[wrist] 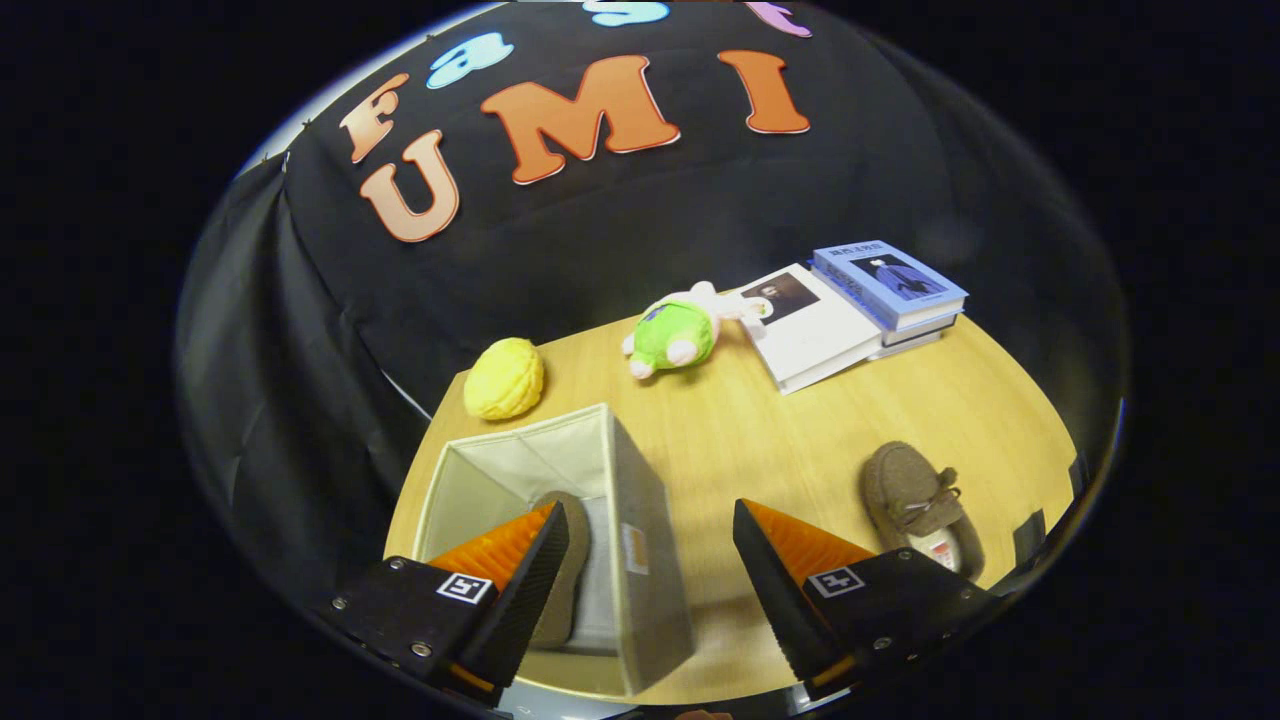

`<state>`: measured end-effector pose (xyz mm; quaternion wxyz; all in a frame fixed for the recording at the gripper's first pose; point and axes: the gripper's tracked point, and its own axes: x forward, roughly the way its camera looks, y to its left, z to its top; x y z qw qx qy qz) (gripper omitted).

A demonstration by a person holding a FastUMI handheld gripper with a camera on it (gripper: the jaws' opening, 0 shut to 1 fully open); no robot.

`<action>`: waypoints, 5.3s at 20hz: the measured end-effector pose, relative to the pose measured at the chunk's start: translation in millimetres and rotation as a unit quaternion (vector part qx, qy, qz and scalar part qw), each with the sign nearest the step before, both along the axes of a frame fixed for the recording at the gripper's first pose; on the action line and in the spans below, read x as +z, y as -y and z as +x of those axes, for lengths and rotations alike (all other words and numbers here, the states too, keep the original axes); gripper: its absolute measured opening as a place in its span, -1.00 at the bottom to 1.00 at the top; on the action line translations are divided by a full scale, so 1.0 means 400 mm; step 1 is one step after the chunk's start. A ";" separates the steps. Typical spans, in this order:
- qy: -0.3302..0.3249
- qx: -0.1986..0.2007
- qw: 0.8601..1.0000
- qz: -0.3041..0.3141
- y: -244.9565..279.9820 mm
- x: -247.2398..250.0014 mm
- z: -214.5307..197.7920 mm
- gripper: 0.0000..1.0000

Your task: Open the storage box then place both shoes into the box .Put the left shoe in first, then the right shoe, with the right side of both shoes facing outward in a uniform manner.

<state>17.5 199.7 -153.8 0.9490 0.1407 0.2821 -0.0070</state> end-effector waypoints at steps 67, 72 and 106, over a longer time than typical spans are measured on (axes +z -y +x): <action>-0.014 -0.015 0.999 0.025 -0.072 0.097 -0.063 -0.99; -0.029 -0.006 0.999 0.023 -0.174 0.060 -0.050 -0.99; 0.123 0.002 0.988 -0.096 -0.123 0.392 -0.024 0.97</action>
